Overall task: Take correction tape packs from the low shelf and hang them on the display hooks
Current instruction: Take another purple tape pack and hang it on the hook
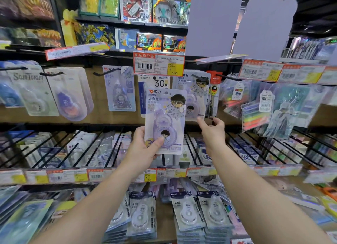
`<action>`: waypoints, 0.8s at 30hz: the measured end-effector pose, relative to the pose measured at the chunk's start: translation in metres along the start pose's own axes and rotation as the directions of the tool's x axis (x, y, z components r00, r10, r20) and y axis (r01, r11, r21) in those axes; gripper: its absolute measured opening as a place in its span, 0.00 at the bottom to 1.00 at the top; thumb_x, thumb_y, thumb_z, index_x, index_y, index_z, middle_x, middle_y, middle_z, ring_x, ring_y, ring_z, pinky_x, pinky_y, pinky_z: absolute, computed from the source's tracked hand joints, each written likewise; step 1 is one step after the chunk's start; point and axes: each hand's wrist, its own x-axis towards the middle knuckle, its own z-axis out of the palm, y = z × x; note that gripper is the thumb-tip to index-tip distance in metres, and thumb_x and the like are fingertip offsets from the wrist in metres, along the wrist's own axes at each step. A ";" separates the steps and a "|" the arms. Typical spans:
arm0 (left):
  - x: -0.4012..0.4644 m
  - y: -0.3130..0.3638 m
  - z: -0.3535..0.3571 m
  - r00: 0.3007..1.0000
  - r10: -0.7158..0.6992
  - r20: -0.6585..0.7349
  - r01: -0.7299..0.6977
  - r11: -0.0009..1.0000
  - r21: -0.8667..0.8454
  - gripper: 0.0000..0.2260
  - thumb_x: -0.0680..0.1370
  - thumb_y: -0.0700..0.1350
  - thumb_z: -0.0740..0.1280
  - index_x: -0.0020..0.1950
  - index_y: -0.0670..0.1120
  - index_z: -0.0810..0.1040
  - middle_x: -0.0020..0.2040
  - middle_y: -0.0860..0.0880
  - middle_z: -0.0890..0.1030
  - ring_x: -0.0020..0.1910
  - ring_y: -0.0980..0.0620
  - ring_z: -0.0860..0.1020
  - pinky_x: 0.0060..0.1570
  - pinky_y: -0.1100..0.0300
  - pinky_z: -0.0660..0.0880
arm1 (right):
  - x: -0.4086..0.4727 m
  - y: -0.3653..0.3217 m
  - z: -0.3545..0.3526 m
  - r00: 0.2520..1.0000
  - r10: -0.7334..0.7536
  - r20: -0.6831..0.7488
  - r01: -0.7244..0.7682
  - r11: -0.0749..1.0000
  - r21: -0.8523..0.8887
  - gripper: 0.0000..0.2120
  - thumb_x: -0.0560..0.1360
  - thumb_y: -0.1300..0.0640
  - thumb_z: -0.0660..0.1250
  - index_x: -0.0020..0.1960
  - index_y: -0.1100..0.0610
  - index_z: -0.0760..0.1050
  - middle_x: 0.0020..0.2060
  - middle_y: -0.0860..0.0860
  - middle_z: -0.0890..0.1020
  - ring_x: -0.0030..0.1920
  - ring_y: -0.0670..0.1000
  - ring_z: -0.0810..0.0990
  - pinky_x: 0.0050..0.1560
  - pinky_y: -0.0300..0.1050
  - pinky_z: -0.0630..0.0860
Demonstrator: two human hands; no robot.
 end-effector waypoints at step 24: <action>-0.010 0.049 0.074 0.993 0.106 0.050 -0.108 0.994 0.031 0.18 0.78 0.53 0.70 0.64 0.55 0.68 0.54 0.54 0.81 0.51 0.53 0.82 0.51 0.50 0.81 | -0.077 -0.008 -0.060 0.908 -0.398 0.132 0.414 0.900 -0.135 0.23 0.75 0.39 0.67 0.44 0.62 0.76 0.33 0.51 0.72 0.34 0.47 0.69 0.39 0.46 0.68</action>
